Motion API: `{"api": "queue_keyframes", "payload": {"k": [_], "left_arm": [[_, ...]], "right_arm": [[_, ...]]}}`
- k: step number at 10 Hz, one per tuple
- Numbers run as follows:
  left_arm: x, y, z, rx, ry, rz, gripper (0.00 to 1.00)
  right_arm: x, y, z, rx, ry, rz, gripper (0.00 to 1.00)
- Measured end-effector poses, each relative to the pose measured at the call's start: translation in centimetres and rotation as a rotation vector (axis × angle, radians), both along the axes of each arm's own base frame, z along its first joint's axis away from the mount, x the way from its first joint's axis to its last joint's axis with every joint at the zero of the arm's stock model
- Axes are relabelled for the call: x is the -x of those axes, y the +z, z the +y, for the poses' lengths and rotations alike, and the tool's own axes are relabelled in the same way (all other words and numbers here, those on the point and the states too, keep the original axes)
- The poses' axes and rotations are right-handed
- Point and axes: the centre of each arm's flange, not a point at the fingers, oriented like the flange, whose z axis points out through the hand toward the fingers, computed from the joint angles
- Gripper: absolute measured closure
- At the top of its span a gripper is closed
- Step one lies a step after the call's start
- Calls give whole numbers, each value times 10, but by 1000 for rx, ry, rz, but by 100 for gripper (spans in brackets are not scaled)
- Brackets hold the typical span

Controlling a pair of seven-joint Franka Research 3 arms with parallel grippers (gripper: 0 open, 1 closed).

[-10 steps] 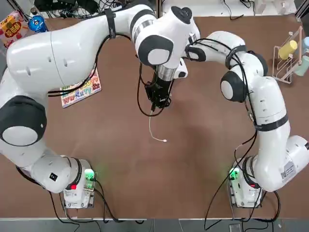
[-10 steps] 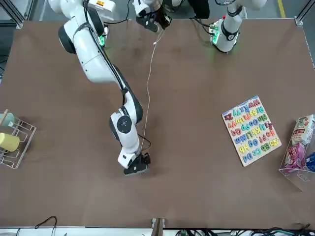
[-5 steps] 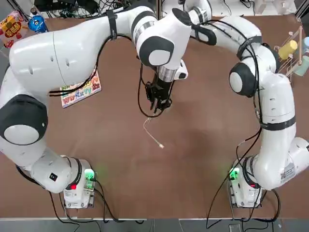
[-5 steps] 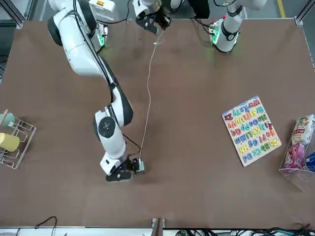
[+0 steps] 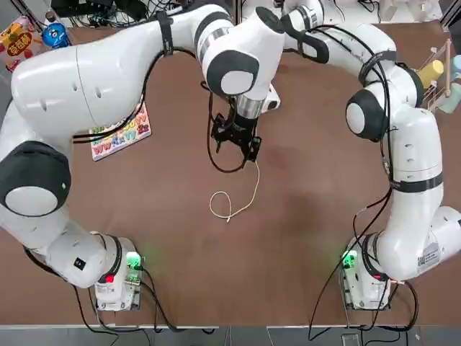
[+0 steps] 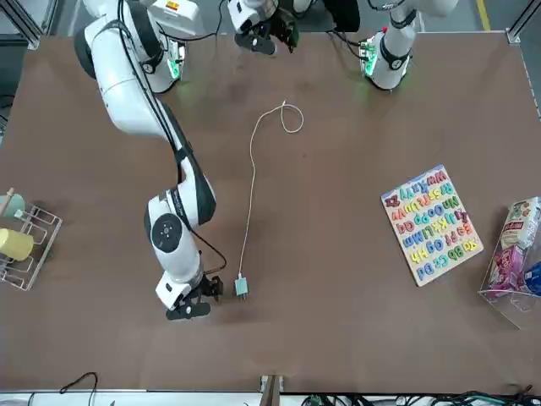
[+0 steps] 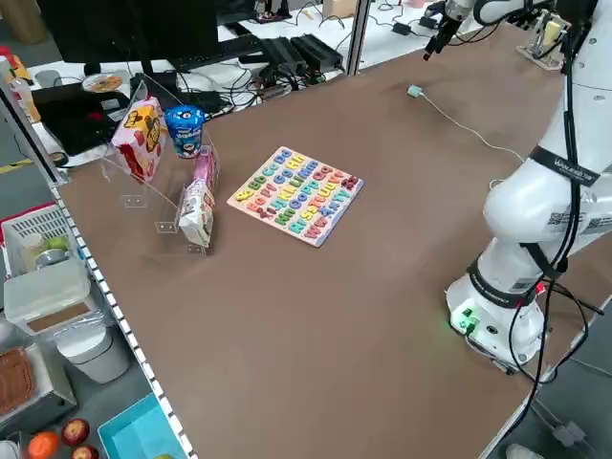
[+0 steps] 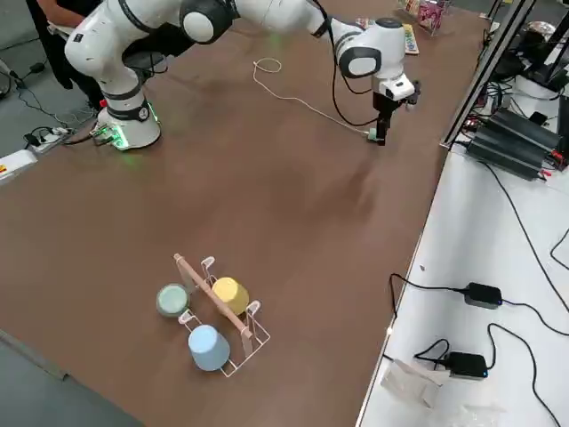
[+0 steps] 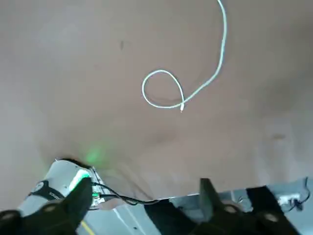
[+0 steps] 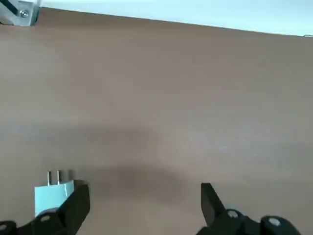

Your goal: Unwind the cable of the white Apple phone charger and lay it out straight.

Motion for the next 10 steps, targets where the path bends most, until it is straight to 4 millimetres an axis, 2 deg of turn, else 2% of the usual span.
{"api": "queue_keyframes", "payload": {"k": [1,2,4,5,6,8,10], "left_arm": [[-18,3,9,-12,56,-43,0],[-50,8,26,-12,122,-63,0],[-135,23,80,28,282,-87,0],[-169,33,106,46,347,-107,0],[-193,40,127,52,393,-135,0],[-225,50,161,34,453,-205,0],[-260,60,214,32,500,-229,0]], "right_arm": [[0,2,-5,17,28,18,0],[-2,10,-14,29,59,34,0],[-8,36,-42,30,124,58,0],[-11,50,-60,30,158,66,0],[-15,62,-81,16,191,81,0],[-21,84,-134,-19,258,109,0],[-17,135,-197,-1,288,130,0]]}}
